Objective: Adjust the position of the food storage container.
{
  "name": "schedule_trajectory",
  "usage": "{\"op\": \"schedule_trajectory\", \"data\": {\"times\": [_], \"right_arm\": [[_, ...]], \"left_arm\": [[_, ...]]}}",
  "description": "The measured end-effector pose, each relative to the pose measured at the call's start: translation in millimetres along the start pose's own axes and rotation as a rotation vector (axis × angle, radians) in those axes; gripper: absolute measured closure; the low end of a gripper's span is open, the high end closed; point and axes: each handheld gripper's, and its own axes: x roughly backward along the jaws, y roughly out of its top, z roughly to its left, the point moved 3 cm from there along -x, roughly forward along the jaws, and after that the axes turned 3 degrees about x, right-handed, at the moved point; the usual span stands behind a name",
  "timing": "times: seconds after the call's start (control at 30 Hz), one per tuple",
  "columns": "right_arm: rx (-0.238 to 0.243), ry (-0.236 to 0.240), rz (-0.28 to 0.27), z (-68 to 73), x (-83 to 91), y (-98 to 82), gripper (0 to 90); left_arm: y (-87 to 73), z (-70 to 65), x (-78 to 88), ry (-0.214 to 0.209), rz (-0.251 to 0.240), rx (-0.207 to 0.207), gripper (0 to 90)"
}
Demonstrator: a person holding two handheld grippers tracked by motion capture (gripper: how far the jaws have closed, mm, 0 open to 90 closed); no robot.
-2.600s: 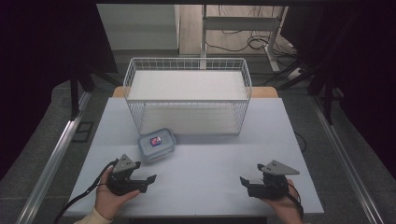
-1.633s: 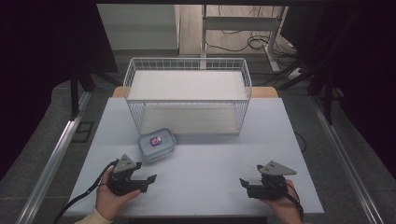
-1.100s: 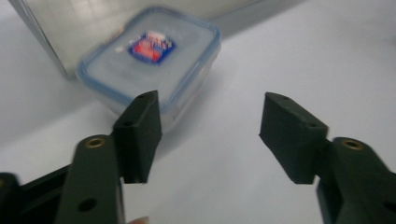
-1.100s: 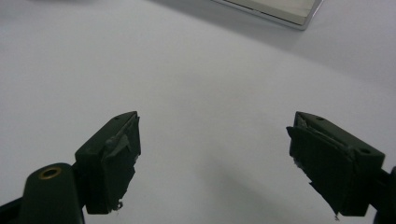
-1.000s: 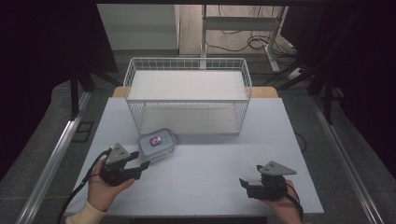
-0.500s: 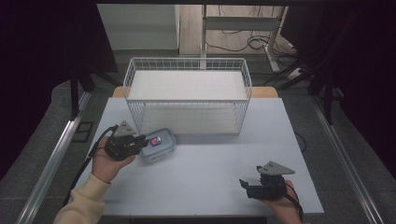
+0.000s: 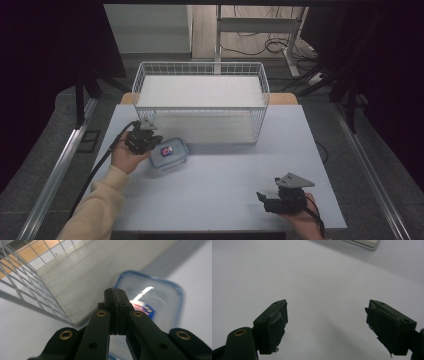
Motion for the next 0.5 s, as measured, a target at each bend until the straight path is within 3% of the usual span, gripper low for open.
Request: {"op": "schedule_trajectory", "data": {"times": [0.13,0.3,0.4,0.5], "right_arm": [[-0.004,0.004,0.008,0.0,-1.5,-0.8,17.6],[-0.008,0.002,0.009,-0.8,-2.0,-1.3,17.6],[-0.007,0.001,0.010,-0.7,-2.5,-1.6,17.6],[-0.004,-0.003,0.004,0.0,-2.4,-1.1,17.6]], "left_arm": [[1.6,2.7,-13.5,0.014,0.007,-0.032,90.0],[-0.3,4.6,-24.6,0.014,0.044,-0.043,90.0],[-1.0,2.7,-30.3,0.058,0.052,-0.089,90.0],[-0.1,5.8,-33.6,0.059,0.064,-0.094,90.0]]}}
